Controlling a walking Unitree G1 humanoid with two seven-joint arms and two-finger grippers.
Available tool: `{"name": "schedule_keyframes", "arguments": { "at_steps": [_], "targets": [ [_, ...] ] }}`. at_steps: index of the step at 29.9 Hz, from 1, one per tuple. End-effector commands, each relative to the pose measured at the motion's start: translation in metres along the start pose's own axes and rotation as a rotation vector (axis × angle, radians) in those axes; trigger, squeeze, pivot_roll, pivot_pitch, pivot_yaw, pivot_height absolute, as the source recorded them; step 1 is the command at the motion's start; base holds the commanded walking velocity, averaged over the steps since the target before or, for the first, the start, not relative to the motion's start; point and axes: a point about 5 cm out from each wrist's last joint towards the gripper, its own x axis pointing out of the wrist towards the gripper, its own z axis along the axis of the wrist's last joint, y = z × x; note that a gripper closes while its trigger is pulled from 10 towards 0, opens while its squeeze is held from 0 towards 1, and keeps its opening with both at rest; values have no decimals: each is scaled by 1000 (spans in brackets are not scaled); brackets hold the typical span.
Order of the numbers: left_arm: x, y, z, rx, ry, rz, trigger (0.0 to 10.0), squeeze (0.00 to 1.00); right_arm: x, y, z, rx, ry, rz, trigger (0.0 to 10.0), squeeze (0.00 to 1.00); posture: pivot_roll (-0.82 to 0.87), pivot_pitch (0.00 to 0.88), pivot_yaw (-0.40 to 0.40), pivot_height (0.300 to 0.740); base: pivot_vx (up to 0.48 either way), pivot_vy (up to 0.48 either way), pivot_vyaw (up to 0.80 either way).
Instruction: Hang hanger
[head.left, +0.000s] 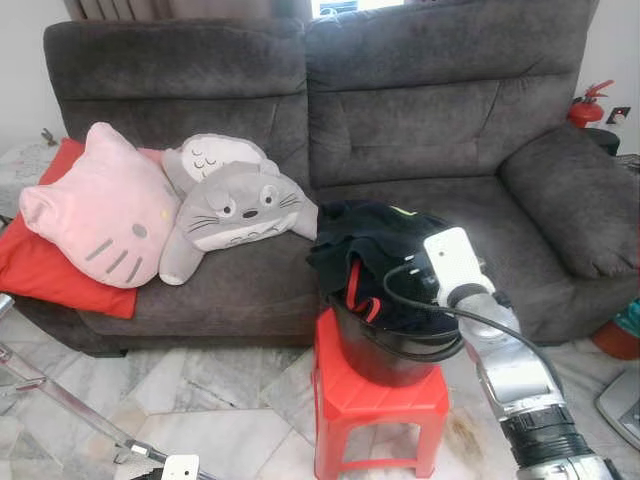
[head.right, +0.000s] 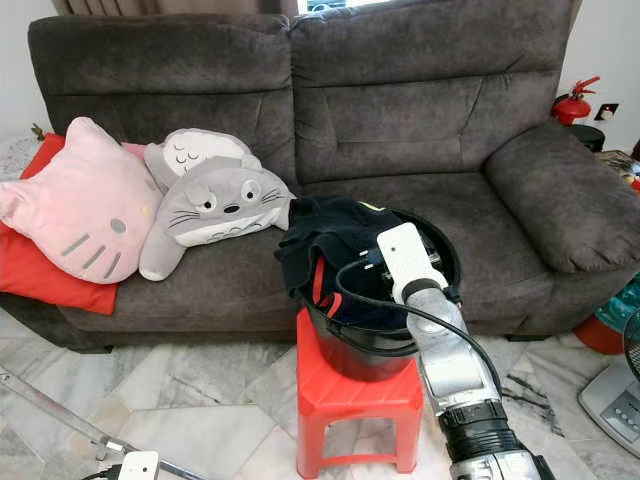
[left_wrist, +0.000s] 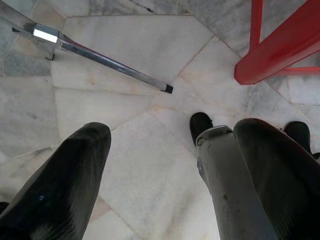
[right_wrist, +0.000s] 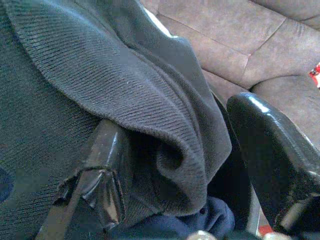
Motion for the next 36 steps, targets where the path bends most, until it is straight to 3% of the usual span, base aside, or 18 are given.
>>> {"name": "schedule_keyframes", "arguments": {
  "at_steps": [1, 6, 7, 8, 9, 36],
  "targets": [
    [-1, 3, -3, -2, 17, 12, 10000, 0, 2, 0, 6, -10, -22, -2, 10000, 0, -261, 0, 90, 732, 0, 0, 0],
    [-1, 1, -3, -1, 18, 8, 10000, 0, 3, -7, 5, -3, -28, -29, 10000, 0, -262, 0, 90, 732, 0, 0, 0],
    [-1, 1, -3, -1, 18, 7, 10000, 0, 3, -7, 5, 0, -31, -29, 2353, 0, -262, 0, 90, 732, 0, 0, 0],
    [-1, 1, -3, -1, 18, 7, 10000, 0, 3, -7, 5, 0, -31, -29, 2353, 0, -262, 0, 90, 732, 0, 0, 0],
    [-1, 1, -3, 0, 18, 7, 10000, 0, 3, -7, 5, 0, -33, -29, 0, 0, -262, 0, 90, 732, 0, 0, 0],
    [-1, 2, -4, 1, 24, 2, 10000, 0, 4, -5, 5, -4, -32, -29, 0, 0, -258, 0, 90, 732, 0, 0, 0]
  ]
}}
